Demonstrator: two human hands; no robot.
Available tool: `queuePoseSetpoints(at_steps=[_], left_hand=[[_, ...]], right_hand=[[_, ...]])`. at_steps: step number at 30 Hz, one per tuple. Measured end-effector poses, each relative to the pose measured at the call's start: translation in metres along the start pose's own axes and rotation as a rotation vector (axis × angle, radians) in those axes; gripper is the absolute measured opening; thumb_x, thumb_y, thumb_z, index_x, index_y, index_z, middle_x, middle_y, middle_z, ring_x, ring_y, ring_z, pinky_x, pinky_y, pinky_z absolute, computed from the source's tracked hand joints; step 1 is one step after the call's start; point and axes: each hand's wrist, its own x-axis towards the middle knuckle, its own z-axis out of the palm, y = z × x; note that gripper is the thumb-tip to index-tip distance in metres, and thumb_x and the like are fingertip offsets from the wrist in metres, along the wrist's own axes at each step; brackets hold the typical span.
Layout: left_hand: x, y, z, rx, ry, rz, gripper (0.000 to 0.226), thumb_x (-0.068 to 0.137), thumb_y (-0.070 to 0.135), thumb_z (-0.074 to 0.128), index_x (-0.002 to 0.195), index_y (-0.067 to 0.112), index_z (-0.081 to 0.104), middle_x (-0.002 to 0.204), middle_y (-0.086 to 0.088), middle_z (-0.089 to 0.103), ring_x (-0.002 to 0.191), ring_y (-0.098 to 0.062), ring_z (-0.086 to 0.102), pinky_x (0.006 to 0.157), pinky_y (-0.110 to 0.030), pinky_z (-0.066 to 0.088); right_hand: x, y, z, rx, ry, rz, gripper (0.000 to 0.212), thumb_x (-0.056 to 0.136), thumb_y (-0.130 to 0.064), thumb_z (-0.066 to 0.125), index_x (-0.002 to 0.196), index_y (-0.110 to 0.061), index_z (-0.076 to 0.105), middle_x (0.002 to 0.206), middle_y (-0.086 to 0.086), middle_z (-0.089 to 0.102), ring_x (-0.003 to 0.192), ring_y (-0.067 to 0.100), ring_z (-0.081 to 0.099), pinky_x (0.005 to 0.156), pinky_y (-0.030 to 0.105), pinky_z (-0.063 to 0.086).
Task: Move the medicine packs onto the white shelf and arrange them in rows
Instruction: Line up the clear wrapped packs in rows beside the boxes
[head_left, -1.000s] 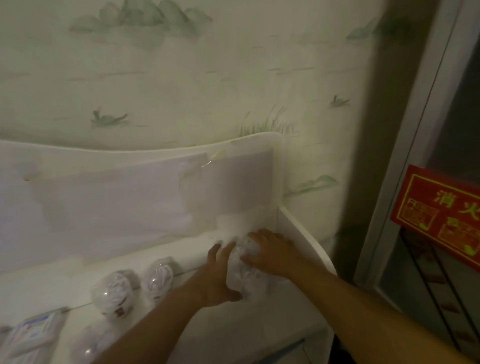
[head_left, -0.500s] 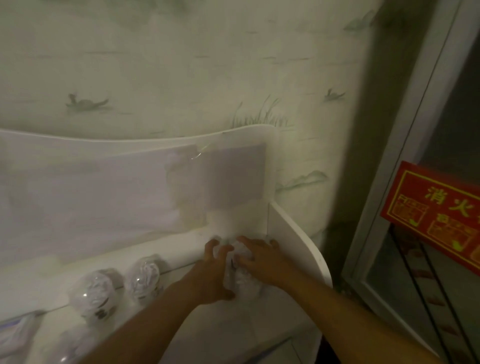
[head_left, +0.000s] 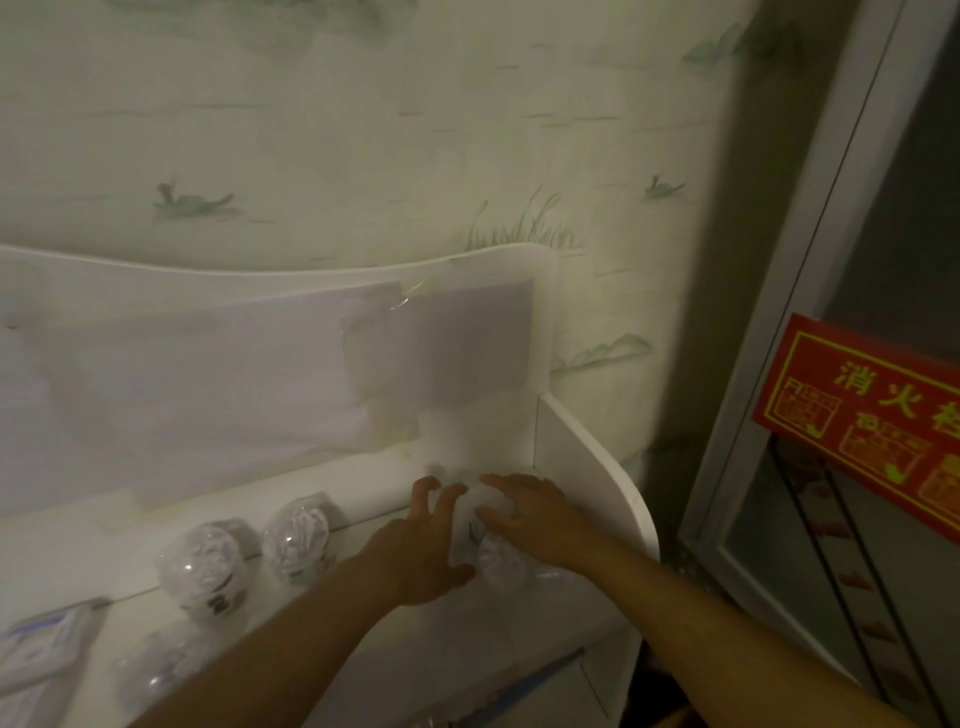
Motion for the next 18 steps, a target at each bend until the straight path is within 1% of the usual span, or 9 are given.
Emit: queuePoseSetpoints(at_steps=[1, 3, 5, 7, 8, 10, 13, 16, 18], left_hand=[[0.001, -0.001, -0.003, 0.011, 0.013, -0.008, 0.096, 0.08, 0.058, 0.063, 0.149, 0.029, 0.004, 0.154, -0.005, -0.002, 0.109, -0.034, 0.06, 0.091, -0.04, 0.05], [0.005, -0.005, -0.009, -0.001, 0.029, -0.035, 0.094, 0.08, 0.066, 0.057, 0.149, 0.03, 0.005, 0.155, 0.001, -0.004, 0.113, -0.031, 0.058, 0.094, -0.04, 0.048], [0.012, -0.01, -0.016, -0.086, 0.035, -0.072, 0.088, 0.081, 0.068, 0.052, 0.148, 0.031, 0.011, 0.156, 0.005, 0.002, 0.119, -0.027, 0.055, 0.1, -0.042, 0.044], [0.019, -0.016, -0.021, -0.146, 0.033, -0.099, 0.08, 0.084, 0.062, 0.054, 0.148, 0.03, 0.019, 0.156, 0.004, 0.015, 0.127, -0.024, 0.048, 0.104, -0.041, 0.041], [0.023, -0.018, -0.024, -0.136, 0.027, -0.101, 0.076, 0.084, 0.058, 0.057, 0.147, 0.031, 0.023, 0.155, 0.004, 0.021, 0.131, -0.022, 0.045, 0.106, -0.04, 0.04], [0.028, -0.021, -0.025, -0.106, 0.015, -0.082, 0.069, 0.083, 0.053, 0.061, 0.143, 0.031, 0.034, 0.15, 0.005, 0.035, 0.131, -0.019, 0.043, 0.107, -0.038, 0.04], [0.033, -0.02, -0.022, -0.114, 0.03, -0.073, 0.059, 0.079, 0.053, 0.064, 0.132, 0.033, 0.049, 0.136, 0.007, 0.053, 0.12, -0.016, 0.053, 0.1, -0.036, 0.046], [0.033, -0.023, -0.022, 0.007, 0.096, -0.071, 0.058, 0.078, 0.059, 0.062, 0.131, 0.041, 0.045, 0.135, 0.01, 0.052, 0.12, -0.017, 0.054, 0.096, -0.039, 0.048], [0.033, -0.031, -0.023, 0.035, 0.126, -0.071, 0.056, 0.082, 0.057, 0.057, 0.133, 0.04, 0.043, 0.14, 0.011, 0.047, 0.122, -0.018, 0.052, 0.097, -0.042, 0.048]], right_hand=[[0.002, 0.001, -0.002, -0.014, 0.016, -0.002, 0.072, 0.083, -0.077, 0.036, 0.147, -0.047, 0.023, 0.156, -0.005, 0.03, 0.142, 0.023, 0.026, 0.117, 0.047, 0.022], [0.004, -0.001, -0.008, -0.024, 0.062, -0.012, 0.084, 0.074, -0.086, 0.033, 0.147, -0.046, 0.021, 0.155, -0.006, 0.031, 0.141, 0.022, 0.029, 0.116, 0.048, 0.026], [0.008, -0.004, -0.015, 0.023, 0.124, -0.031, 0.091, 0.069, -0.091, 0.032, 0.146, -0.043, 0.026, 0.153, -0.006, 0.036, 0.139, 0.02, 0.035, 0.114, 0.045, 0.032], [0.015, -0.006, -0.022, -0.013, 0.165, -0.055, 0.081, 0.078, -0.079, 0.045, 0.145, -0.037, 0.034, 0.15, -0.005, 0.04, 0.137, 0.02, 0.038, 0.112, 0.041, 0.035], [0.018, -0.008, -0.026, -0.053, 0.149, -0.063, 0.077, 0.081, -0.073, 0.051, 0.146, -0.035, 0.034, 0.15, -0.004, 0.041, 0.136, 0.02, 0.038, 0.112, 0.04, 0.035], [0.022, -0.012, -0.033, -0.117, 0.032, -0.059, 0.081, 0.08, -0.067, 0.06, 0.147, -0.036, 0.03, 0.149, -0.004, 0.043, 0.135, 0.021, 0.04, 0.11, 0.043, 0.035], [0.027, -0.021, -0.036, -0.27, -0.123, -0.041, 0.086, 0.077, -0.064, 0.065, 0.148, -0.035, 0.027, 0.147, -0.004, 0.044, 0.134, 0.025, 0.043, 0.11, 0.048, 0.034], [0.032, -0.024, -0.037, -0.305, -0.111, -0.067, 0.077, 0.079, -0.058, 0.068, 0.144, -0.032, 0.036, 0.142, -0.004, 0.05, 0.131, 0.025, 0.046, 0.108, 0.047, 0.035], [0.037, -0.022, -0.036, -0.253, -0.089, -0.077, 0.078, 0.077, -0.055, 0.071, 0.143, -0.032, 0.036, 0.143, -0.005, 0.05, 0.13, 0.023, 0.047, 0.108, 0.044, 0.037]])
